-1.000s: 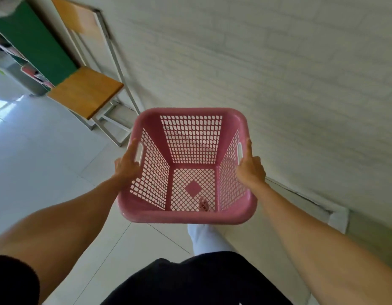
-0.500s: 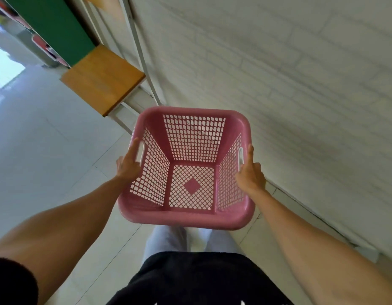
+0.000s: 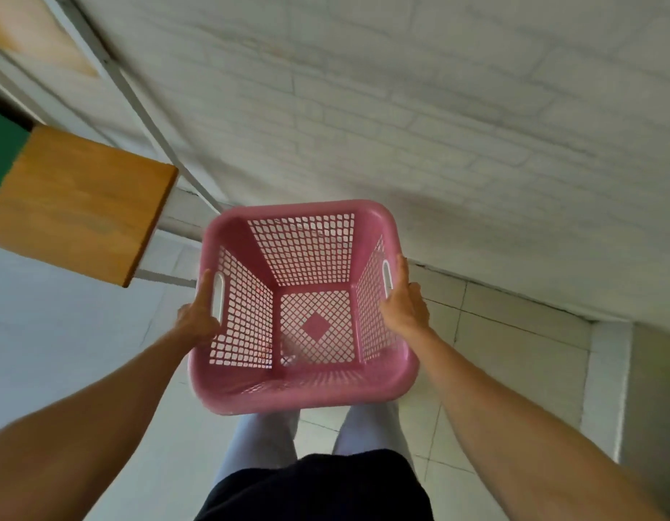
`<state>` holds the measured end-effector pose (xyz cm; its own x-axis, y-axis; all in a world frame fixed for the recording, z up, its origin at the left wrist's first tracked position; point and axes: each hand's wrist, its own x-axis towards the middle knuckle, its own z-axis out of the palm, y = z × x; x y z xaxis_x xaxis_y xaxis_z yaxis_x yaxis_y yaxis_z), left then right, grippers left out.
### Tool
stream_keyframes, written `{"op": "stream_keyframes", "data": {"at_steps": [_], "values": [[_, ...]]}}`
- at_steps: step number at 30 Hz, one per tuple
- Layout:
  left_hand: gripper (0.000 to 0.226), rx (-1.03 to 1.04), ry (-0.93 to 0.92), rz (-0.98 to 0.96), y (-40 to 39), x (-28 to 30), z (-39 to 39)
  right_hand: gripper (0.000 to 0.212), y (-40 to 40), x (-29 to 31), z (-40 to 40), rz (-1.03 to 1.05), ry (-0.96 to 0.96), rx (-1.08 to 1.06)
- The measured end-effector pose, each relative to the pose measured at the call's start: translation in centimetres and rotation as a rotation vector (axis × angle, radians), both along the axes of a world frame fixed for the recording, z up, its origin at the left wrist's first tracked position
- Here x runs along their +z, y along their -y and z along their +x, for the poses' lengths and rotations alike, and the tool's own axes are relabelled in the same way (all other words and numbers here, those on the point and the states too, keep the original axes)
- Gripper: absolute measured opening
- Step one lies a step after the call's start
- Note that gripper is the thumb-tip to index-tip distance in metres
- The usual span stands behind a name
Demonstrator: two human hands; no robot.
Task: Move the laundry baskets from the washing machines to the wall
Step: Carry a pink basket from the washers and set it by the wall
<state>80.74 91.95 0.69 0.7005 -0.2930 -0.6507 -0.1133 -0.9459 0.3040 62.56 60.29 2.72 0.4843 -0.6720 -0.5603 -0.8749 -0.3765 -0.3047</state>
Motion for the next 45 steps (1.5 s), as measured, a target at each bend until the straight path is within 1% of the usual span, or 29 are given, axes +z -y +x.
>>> {"op": "stream_keyframes", "data": {"at_steps": [4,7,10,13,19,22,25,27,29,32,34,36,37,39,40,43,45], "values": [[0.115,-0.135,-0.042,0.012,-0.2,-2.0,4.0,0.090,-1.8,-2.3,1.3,0.029,-0.016,-0.080],[0.110,-0.184,-0.011,0.011,-0.1,-3.9,6.4,0.085,-3.0,-4.9,2.3,0.017,-0.009,-0.179],[0.101,-0.185,0.066,-0.056,-0.2,-6.5,8.6,0.074,-3.7,-7.7,3.7,-0.002,-0.014,-0.247],[0.088,-0.181,0.115,-0.136,0.0,-9.6,10.3,0.057,-3.7,-10.8,5.1,0.031,-0.034,-0.282],[0.075,-0.173,0.217,-0.285,0.7,-15.8,13.7,0.049,-3.1,-18.3,7.4,0.090,-0.074,-0.304],[0.075,-0.179,0.270,-0.305,0.8,-18.8,14.7,0.046,-3.0,-20.9,7.9,0.091,-0.088,-0.316],[0.079,-0.120,0.226,-0.232,0.8,-20.9,15.3,0.047,-3.8,-22.5,8.3,0.039,-0.074,-0.336],[0.083,-0.086,0.216,-0.224,1.0,-21.2,15.2,0.050,-4.5,-22.8,8.6,0.011,-0.060,-0.364],[0.087,-0.091,0.218,-0.214,1.1,-20.9,14.9,0.051,-4.7,-22.5,8.7,0.034,-0.061,-0.373],[0.089,-0.110,0.184,-0.117,1.4,-19.7,15.1,0.053,-4.6,-20.8,8.9,0.102,-0.087,-0.336],[0.076,-0.091,0.140,-0.080,2.1,-18.2,14.7,0.055,-4.7,-18.7,8.7,0.128,-0.080,-0.356],[0.056,-0.103,0.118,-0.104,2.7,-15.8,13.5,0.060,-5.4,-16.1,7.8,0.143,-0.052,-0.400],[0.047,-0.139,0.117,-0.133,3.0,-14.3,12.8,0.065,-6.0,-14.7,7.2,0.150,-0.046,-0.417],[0.038,-0.219,0.112,-0.147,3.7,-11.0,11.1,0.079,-7.1,-11.8,5.5,0.168,-0.066,-0.431],[0.038,-0.237,0.094,-0.143,4.3,-9.1,10.1,0.081,-7.8,-10.2,4.7,0.184,-0.074,-0.440],[0.035,-0.292,0.064,-0.181,6.7,-3.6,6.2,0.070,-9.6,-5.6,2.1,0.227,-0.053,-0.479],[0.027,-0.430,0.062,-0.184,8.6,-0.6,3.3,0.065,-10.1,-2.8,0.5,0.236,-0.029,-0.483]]}}
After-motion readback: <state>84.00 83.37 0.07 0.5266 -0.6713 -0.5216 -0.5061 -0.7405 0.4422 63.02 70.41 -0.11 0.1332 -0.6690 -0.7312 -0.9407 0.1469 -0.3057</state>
